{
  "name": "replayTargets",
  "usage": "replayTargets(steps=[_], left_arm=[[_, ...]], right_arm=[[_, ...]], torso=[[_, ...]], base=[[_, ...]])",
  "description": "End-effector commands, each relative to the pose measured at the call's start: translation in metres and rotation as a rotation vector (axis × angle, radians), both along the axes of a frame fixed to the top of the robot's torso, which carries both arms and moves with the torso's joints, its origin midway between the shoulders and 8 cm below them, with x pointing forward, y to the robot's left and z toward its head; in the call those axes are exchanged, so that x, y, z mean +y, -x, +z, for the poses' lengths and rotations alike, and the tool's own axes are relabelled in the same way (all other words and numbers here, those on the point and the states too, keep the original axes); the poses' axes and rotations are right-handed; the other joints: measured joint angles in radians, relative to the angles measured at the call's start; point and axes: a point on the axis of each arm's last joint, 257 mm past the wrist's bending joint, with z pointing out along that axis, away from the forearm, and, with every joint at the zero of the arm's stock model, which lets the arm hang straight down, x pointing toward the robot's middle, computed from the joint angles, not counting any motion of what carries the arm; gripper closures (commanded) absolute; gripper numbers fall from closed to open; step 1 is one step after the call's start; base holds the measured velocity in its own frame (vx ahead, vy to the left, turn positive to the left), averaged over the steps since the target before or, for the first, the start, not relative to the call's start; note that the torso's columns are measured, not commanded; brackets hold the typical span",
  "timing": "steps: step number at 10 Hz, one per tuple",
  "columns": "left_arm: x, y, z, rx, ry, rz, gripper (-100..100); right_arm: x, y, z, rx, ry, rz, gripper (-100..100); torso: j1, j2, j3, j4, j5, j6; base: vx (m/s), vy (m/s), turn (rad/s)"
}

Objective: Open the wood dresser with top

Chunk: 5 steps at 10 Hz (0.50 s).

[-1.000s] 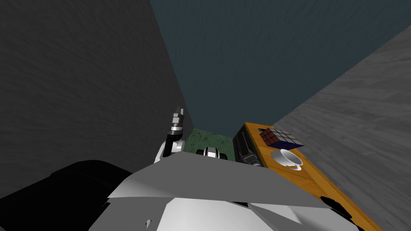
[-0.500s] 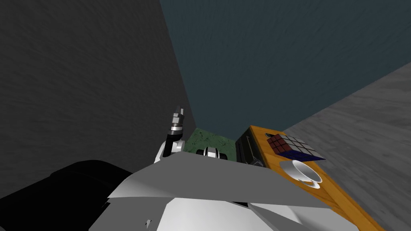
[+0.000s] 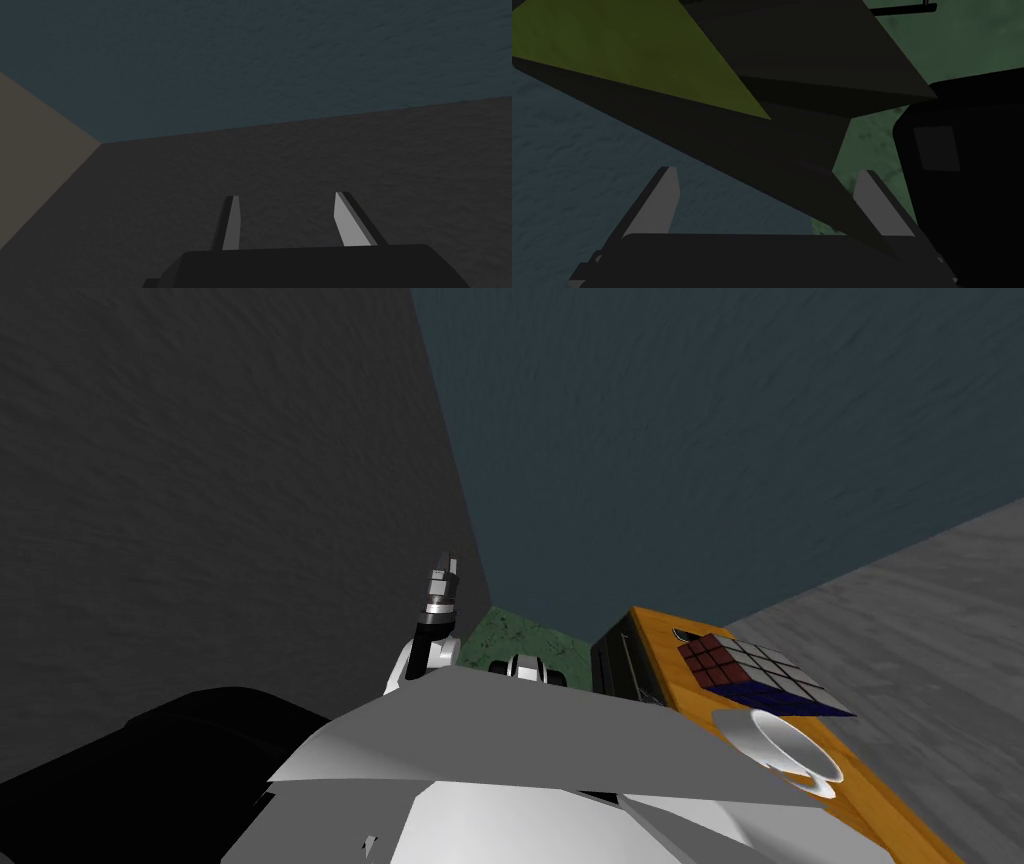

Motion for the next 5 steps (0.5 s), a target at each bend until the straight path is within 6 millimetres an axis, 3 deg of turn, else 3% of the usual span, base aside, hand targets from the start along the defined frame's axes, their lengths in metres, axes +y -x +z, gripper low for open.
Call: replayTargets(steps=[1, 3, 5], left_arm=[[0.000, 0.000, 0.000, 0.000, 0.000, 0.000, 0], [0.000, 0.000, 0.000, 0.000, 0.000, 0.000, 0], [0.000, 0.000, 0.000, 0.000, 0.000, 0.000, 0]], right_arm=[[-0.017, 0.017, -0.007, 0.050, 0.078, 0.044, -100], [-0.030, 0.028, -0.010, 0.085, 0.137, 0.076, -100], [-0.030, 0.028, -0.010, 0.085, 0.137, 0.076, -100]], torso=[[0.000, 0.000, 0.000, 0.000, 0.000, 0.000], [0.000, -0.001, 0.000, 0.000, 0.000, -0.001], [-0.004, -0.001, 0.001, 0.000, 0.000, 0.000]], base=[[0.017, -0.014, 0.109], [0.017, -0.015, 0.098], [0.006, 0.005, 0.011]])
